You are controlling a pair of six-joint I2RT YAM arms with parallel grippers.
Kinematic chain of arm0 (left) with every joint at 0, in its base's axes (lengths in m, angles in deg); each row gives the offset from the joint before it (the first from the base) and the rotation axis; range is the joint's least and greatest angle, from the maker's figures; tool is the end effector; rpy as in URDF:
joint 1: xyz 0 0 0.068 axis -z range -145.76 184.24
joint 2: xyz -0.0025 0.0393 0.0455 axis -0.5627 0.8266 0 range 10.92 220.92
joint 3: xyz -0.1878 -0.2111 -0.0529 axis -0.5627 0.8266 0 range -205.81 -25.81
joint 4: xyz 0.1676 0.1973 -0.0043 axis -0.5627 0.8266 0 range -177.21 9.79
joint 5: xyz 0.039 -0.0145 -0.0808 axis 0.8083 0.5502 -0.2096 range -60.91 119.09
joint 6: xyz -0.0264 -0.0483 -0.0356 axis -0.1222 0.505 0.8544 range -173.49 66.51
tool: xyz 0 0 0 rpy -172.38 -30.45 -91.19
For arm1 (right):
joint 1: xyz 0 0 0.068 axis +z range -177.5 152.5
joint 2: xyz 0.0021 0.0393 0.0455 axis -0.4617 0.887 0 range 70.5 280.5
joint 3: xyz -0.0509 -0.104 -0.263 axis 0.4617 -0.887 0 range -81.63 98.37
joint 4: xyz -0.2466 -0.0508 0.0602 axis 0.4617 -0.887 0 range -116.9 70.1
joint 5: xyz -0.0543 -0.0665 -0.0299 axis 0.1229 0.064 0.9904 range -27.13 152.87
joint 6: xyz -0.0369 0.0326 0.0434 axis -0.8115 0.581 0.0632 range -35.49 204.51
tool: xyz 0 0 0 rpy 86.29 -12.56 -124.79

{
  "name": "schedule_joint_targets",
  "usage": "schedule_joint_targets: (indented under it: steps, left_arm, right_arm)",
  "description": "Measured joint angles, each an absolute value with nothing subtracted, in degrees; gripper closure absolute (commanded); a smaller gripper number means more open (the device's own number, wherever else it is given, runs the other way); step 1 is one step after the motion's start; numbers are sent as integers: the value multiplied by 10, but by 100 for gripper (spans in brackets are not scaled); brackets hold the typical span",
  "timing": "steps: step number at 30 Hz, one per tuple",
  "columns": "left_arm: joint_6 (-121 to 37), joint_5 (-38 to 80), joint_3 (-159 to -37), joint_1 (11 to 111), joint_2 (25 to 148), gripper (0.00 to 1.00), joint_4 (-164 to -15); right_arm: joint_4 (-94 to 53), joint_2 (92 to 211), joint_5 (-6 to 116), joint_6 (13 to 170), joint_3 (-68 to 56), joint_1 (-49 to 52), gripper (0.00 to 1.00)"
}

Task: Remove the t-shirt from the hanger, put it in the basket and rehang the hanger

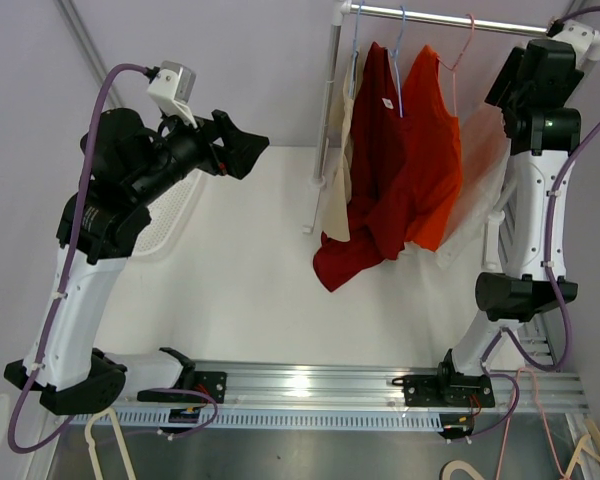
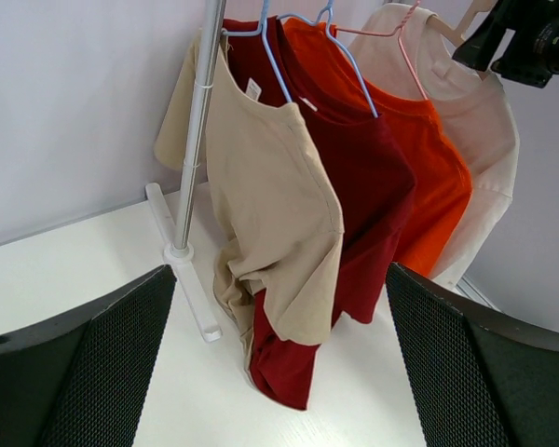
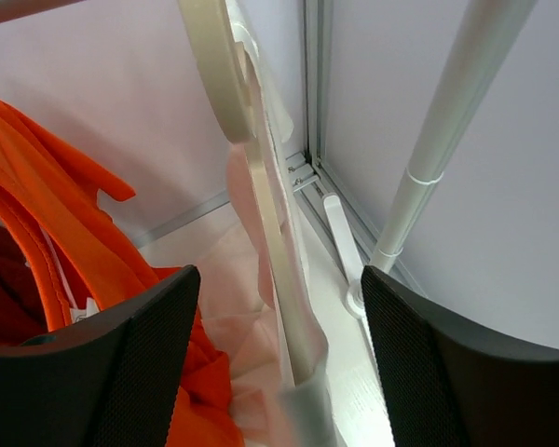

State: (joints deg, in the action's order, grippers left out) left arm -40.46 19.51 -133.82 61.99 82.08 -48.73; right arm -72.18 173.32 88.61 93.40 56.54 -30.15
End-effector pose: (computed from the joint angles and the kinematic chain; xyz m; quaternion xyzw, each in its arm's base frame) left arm 0.1841 -0.1066 0.5674 0.1492 0.7012 -0.2981 0.6302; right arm 0.3587 -0.0390 0.5396 0.2107 0.7660 -0.1471 0.5892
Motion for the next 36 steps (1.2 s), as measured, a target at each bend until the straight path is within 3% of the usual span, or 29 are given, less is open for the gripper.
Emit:
schedule_joint_targets:
  steps: [1,4,6,10,19,26,36]
  left_arm:
    - [-406,196,-1338,620,821,0,-489]
    - [-408,197,-1338,620,821,0,-490]
    - [-411,198,-1338,620,821,1,-490]
    - [-416,199,-1338,620,821,0,-490]
    - [-421,202,-1331,620,820,1,-493]
    - [-426,214,-1324,620,815,0,-494]
    - [-431,220,-1315,620,805,0,-495]
  right_arm:
    - [-721,1738,884,934,568,-302,27]
    - [-719,1746,878,931,573,-305,41]
    - [-718,1749,875,930,578,-308,55]
    - [-717,1750,874,928,580,-310,69]
    - [-714,1750,874,928,582,-312,71]
    - [-709,1755,866,924,582,-314,100]
    - [-676,1751,848,924,560,-320,100]
